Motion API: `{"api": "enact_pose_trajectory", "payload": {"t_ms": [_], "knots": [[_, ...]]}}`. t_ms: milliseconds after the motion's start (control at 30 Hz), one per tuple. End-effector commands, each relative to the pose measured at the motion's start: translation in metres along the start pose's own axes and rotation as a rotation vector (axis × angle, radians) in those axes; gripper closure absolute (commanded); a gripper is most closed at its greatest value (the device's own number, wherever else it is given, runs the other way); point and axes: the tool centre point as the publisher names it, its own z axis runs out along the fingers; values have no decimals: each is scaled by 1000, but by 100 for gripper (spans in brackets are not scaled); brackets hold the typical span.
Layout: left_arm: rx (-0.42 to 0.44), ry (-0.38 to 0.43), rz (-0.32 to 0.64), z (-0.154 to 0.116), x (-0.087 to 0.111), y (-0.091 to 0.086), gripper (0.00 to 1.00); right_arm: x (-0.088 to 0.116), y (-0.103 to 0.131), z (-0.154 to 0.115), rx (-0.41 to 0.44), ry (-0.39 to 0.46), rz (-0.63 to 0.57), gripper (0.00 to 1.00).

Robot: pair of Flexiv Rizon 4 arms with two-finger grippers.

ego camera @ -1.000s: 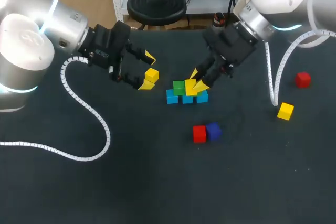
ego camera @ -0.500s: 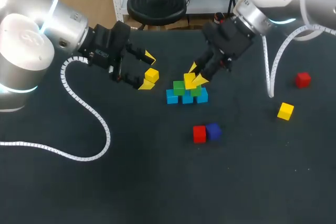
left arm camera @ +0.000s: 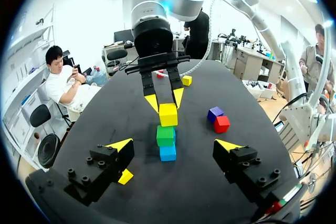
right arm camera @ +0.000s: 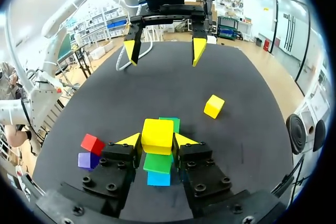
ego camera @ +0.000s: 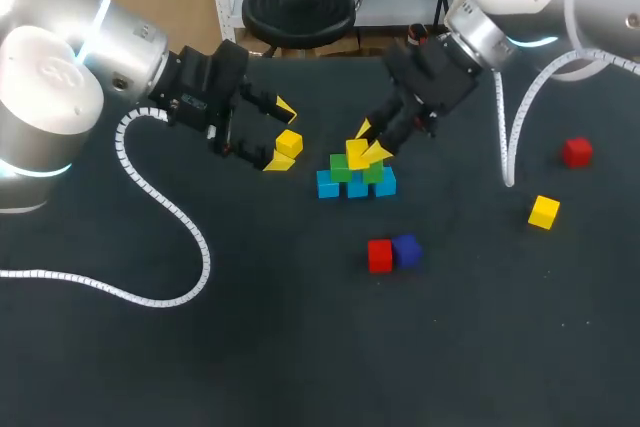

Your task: Place the blue cubes, place green cubes on the blue cubes, place the yellow cubes on the green cubes, then place the red cubes on the yellow cubes, and place purple cube on the red cubes.

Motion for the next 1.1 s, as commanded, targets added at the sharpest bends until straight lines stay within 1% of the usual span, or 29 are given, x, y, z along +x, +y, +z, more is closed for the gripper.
{"api": "enact_pose_trajectory", "payload": {"t_ms": [33,600,1100], "knots": [[0,-3,3,0,1,0,0,2,-3,0,-6,-8,-3,100],[0,-3,3,0,1,0,0,-1,-10,-4,-13,-5,-37,100],[0,-3,3,0,1,0,0,1,-12,0,-25,-8,-32,100]]}}
